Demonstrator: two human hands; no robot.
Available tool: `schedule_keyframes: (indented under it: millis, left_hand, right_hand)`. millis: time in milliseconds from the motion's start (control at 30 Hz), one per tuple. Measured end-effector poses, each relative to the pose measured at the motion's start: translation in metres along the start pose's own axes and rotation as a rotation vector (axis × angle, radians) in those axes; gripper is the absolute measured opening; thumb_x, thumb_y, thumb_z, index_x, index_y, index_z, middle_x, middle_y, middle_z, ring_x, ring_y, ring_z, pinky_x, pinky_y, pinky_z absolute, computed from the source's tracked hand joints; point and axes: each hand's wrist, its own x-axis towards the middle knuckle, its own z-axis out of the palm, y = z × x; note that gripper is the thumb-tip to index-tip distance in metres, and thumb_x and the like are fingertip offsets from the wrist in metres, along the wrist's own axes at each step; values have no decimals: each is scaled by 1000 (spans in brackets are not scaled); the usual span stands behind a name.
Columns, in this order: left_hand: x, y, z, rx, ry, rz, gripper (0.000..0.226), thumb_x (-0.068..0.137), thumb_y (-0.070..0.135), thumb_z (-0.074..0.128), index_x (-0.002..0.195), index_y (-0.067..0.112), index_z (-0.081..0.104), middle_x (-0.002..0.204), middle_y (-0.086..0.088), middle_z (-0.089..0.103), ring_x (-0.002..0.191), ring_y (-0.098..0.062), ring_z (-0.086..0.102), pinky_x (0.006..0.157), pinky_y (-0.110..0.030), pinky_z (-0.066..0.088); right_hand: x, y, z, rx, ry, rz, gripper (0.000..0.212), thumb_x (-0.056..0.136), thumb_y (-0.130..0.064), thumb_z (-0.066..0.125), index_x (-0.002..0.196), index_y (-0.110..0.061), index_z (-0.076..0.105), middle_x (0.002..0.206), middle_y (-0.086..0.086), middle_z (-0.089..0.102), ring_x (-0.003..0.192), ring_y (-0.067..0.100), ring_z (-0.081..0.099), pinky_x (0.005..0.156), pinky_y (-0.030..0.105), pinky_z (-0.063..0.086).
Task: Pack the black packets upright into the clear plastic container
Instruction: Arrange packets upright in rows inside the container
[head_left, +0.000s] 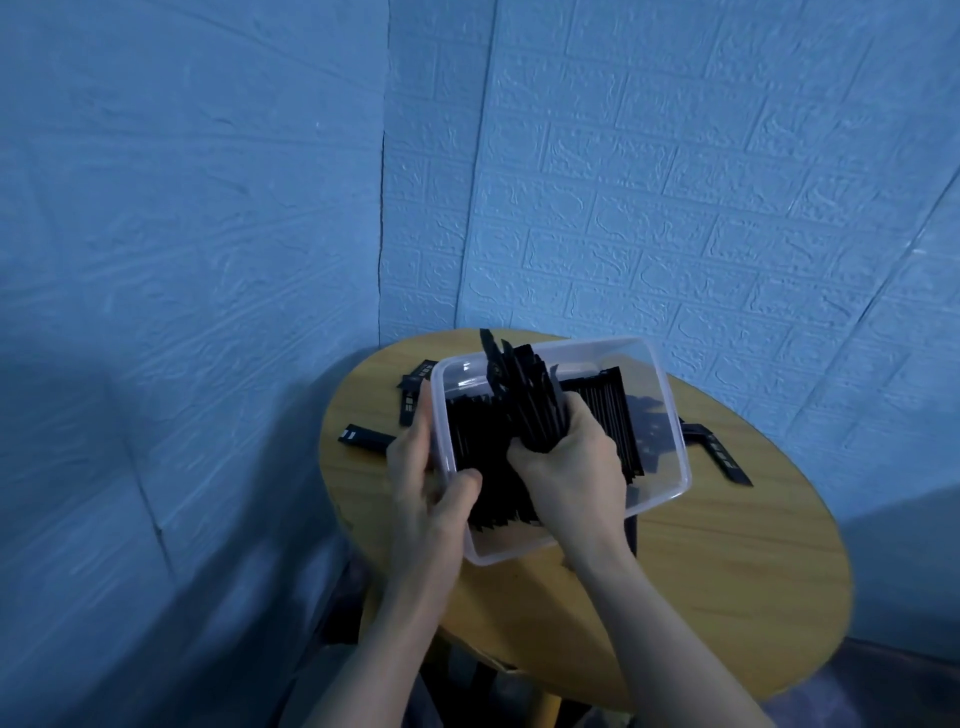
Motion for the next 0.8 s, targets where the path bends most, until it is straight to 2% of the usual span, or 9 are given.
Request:
schedule_keyframes:
  millis: [133, 200, 333, 467, 500, 600, 667, 733, 800]
  left_hand:
    - [-2, 3, 0, 35, -23, 58, 72, 75, 19, 56, 146, 22, 42, 133, 3, 49, 112, 12, 50, 85, -6, 41]
    - [-3, 2, 0, 63, -42, 90, 73, 76, 33, 59, 146, 25, 42, 134, 3, 48, 120, 6, 49, 92, -10, 41]
    - [-3, 3, 0, 115, -73, 144, 71, 81, 44, 56, 147, 27, 38, 135, -3, 45, 124, 2, 47, 98, -13, 39]
    - [-5, 3, 1, 127, -92, 173, 67, 85, 42, 54, 148, 28, 35, 148, 1, 36, 140, -7, 35, 115, -37, 32]
    - [-5, 4, 1, 122, -90, 174, 65, 86, 42, 54, 147, 31, 35, 150, 2, 34, 142, -6, 32, 116, -38, 30]
    - [-5, 5, 0, 129, -83, 169, 64, 88, 44, 50, 148, 30, 34, 152, 6, 33, 142, -2, 29, 117, -30, 26]
    - [-4, 5, -1, 124, -86, 153, 63, 89, 44, 50, 148, 37, 30, 154, 13, 31, 143, 1, 25, 116, -21, 25]
    - [-4, 6, -1, 113, -90, 140, 60, 93, 37, 50, 146, 46, 23, 153, 27, 25, 141, 14, 17, 109, -4, 18]
    - [-6, 8, 1, 135, -95, 163, 58, 94, 30, 45, 143, 47, 19, 147, 35, 19, 134, 26, 11, 101, 5, 12]
  right_hand:
    - [3, 3, -12, -132, -67, 8, 21, 79, -27, 68, 92, -25, 52, 73, -9, 63, 67, 13, 59, 55, 29, 44]
    - [3, 5, -16, -159, -52, 11, 21, 80, -28, 67, 92, -24, 51, 74, -10, 62, 67, 12, 57, 52, 26, 40]
    - [0, 7, -11, 25, -37, -19, 19, 78, -27, 72, 91, -24, 58, 71, -8, 66, 66, 11, 63, 58, 36, 52]
    - [-2, 12, -7, 119, -31, 7, 19, 78, -24, 74, 91, -23, 60, 72, -7, 69, 66, 11, 66, 64, 42, 56]
    - [-1, 14, -9, 133, -20, 23, 18, 78, -22, 74, 90, -22, 60, 72, -6, 68, 67, 12, 66, 64, 43, 56]
    - [4, 20, -18, 174, 16, 46, 14, 77, -18, 73, 83, -21, 60, 68, -5, 66, 63, 14, 63, 61, 41, 55]
    - [6, 23, -25, 175, 25, 41, 15, 77, -18, 72, 79, -23, 58, 62, -6, 62, 56, 8, 58, 53, 28, 49]
    - [7, 24, -31, 156, 0, 39, 15, 77, -18, 73, 79, -23, 58, 61, -7, 62, 55, 6, 58, 48, 19, 43]
    - [10, 25, -34, 118, -49, 44, 14, 77, -19, 73, 82, -24, 60, 66, -7, 65, 61, 7, 61, 56, 28, 51]
